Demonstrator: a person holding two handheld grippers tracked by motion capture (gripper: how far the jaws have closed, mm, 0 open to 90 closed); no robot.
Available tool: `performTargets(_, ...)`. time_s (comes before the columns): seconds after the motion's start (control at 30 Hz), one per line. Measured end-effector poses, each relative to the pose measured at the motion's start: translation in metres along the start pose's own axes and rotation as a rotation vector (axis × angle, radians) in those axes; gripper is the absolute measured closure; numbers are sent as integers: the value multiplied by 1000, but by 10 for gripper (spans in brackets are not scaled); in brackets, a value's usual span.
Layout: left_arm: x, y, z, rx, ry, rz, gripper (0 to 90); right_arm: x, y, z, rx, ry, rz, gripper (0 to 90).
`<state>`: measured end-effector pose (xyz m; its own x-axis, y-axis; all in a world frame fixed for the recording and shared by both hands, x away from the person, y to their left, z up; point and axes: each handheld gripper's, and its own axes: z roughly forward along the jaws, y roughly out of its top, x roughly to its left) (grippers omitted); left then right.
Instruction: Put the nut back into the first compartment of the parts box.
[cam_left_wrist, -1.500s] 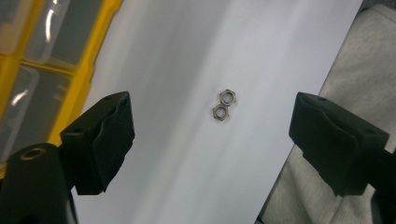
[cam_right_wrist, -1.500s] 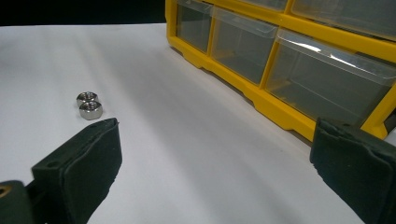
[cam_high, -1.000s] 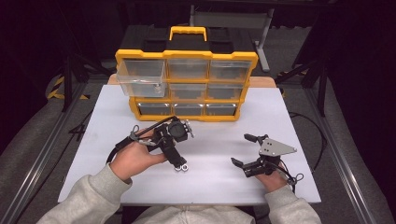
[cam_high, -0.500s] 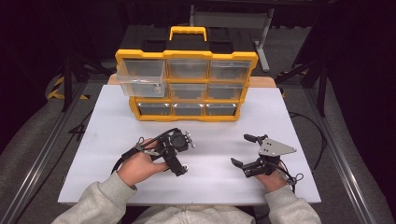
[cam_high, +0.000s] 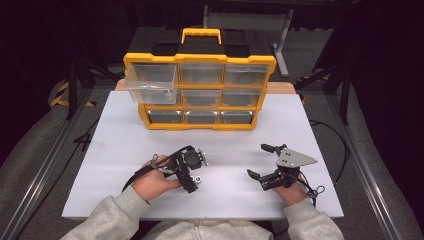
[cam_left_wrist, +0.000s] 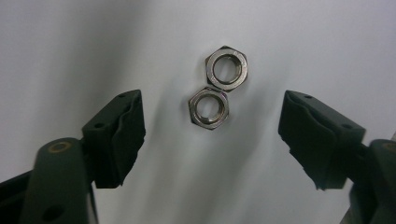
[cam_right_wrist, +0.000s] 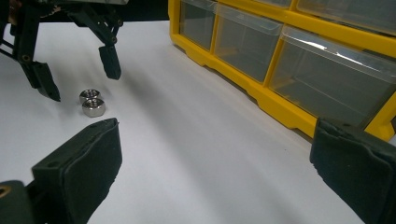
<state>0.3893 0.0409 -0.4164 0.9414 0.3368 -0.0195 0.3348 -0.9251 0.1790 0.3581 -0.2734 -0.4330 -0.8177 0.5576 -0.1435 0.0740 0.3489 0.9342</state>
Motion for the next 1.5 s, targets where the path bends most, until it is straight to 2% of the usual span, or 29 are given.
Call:
performTargets(0.03, 0, 0, 2, 3, -9, -16, 285, 0, 0, 0, 0, 0, 1, 27)
performTargets(0.07, 1, 0, 3, 6, -7, -5, 316, 0, 0, 0, 0, 1, 1, 28)
performTargets(0.17, 1, 0, 6, 25, -12, -9, 465, 0, 0, 0, 1, 3, -2, 28)
performTargets(0.2, 1, -1, 7, 18, -9, -13, 465, 0, 0, 0, 1, 3, -2, 28)
performTargets(0.27, 1, 0, 7, 26, 13, -4, 544, 0, 0, 0, 1, 3, -1, 28)
performTargets(0.37, 0, -1, 6, 30, 14, -6, 678, 0, 0, 1, 2, 2, -3, 28)
performTargets(0.5, -2, 0, 5, 35, 26, 1, 693, 0, 0, 1, 6, 3, -4, 28)
performTargets(0.67, -3, -1, 3, 36, 20, -3, 694, 0, 0, 1, 6, 3, -3, 28)
performTargets(0.7, -2, 0, 1, 39, 19, 10, 694, 0, 0, 1, 6, 3, -2, 28)
performTargets(0.73, -3, 0, -2, 39, 15, -5, 694, 0, 0, 1, 7, 2, -4, 28)
performTargets(0.77, -3, 0, -5, 33, 20, 2, 694, 0, 0, 1, 7, 2, -4, 29)
performTargets(0.87, -3, 0, -18, 40, 26, 14, 694, 0, 0, 1, 8, 0, -4, 29)
performTargets(0.9, -4, 0, -24, 38, 42, 33, 694, 0, 0, 1, 7, 0, -3, 29)
performTargets(0.93, -4, 0, -26, 43, 48, 34, 694, 0, 0, 1, 7, -1, -3, 29)
performTargets(1.03, -2, 1, -45, 34, 61, 30, 694, 0, 0, 1, 6, -2, -1, 29)
performTargets(1.1, -2, 1, -57, 23, 56, 17, 694, 0, 0, 0, 4, -3, 2, 29)
performTargets(1.13, 0, 1, -63, 25, 63, 30, 694, 0, 0, 0, 2, -2, 4, 29)
performTargets(1.3, 1, 0, -83, 23, 73, 20, 694, -1, 0, 0, -2, -4, 6, 29)
performTargets(1.33, 3, 0, -93, 23, 77, 23, 693, -1, 0, 0, -5, -4, 9, 29)
performTargets(1.43, 5, 0, -101, 19, 86, 17, 693, -1, 0, -1, -10, -5, 9, 29)
performTargets(1.5, 4, 1, -116, 21, 103, 24, 693, -1, 0, -1, -15, -5, 12, 28)
